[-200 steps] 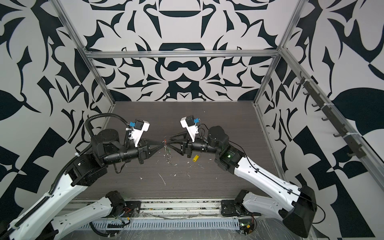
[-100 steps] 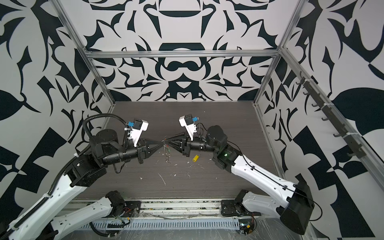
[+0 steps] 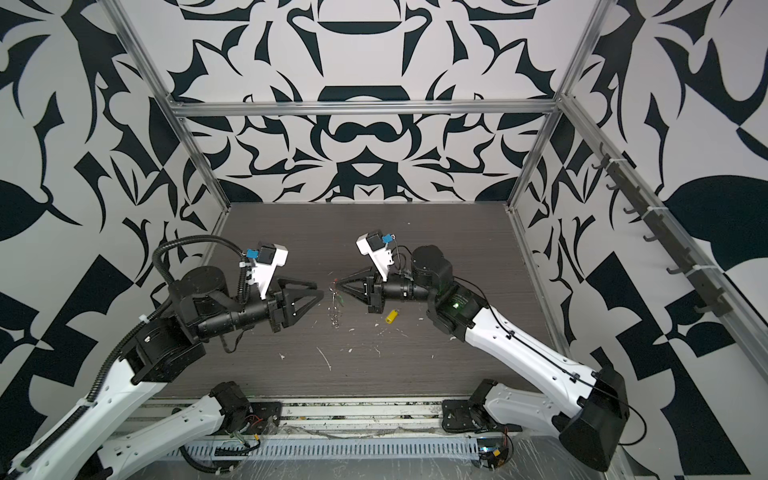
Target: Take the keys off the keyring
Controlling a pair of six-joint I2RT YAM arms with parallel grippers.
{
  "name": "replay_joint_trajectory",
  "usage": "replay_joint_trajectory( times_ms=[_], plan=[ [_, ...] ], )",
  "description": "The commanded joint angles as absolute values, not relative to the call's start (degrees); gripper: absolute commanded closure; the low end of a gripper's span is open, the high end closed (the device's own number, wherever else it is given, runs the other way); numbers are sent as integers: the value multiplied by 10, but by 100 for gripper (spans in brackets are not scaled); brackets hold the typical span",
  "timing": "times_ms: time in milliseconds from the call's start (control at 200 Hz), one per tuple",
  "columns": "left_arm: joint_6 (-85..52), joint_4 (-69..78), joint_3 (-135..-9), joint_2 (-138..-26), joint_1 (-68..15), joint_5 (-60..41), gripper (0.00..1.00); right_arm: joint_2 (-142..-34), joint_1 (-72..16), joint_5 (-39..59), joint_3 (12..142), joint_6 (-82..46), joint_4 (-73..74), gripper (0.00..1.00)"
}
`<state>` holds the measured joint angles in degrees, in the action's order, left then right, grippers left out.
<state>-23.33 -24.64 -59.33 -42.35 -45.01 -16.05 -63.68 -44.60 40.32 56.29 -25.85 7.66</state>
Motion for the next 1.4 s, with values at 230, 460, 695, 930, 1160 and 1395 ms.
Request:
replay_joint_trajectory(
  times_ms=[230,460,695,930,1160,1395],
  plan=[
    [-203,-251,-596,-448,-450,-210,63,-634,-445,443,649,-161,-34,100],
    [-193,-238,-593,-456,-450,-234,63,-639,-445,473,670,-134,-67,100],
    [-189,-225,-590,-461,-450,-257,72,-649,-445,502,682,-131,-70,100],
    [-190,-209,-585,-464,-450,-280,86,-661,-445,521,694,-127,-79,100],
    [-207,-195,-578,-463,-450,-288,100,-662,-443,515,698,-130,-76,100],
    [-263,-136,-552,-448,-450,-228,100,-607,-442,390,640,-171,5,71]
  ],
)
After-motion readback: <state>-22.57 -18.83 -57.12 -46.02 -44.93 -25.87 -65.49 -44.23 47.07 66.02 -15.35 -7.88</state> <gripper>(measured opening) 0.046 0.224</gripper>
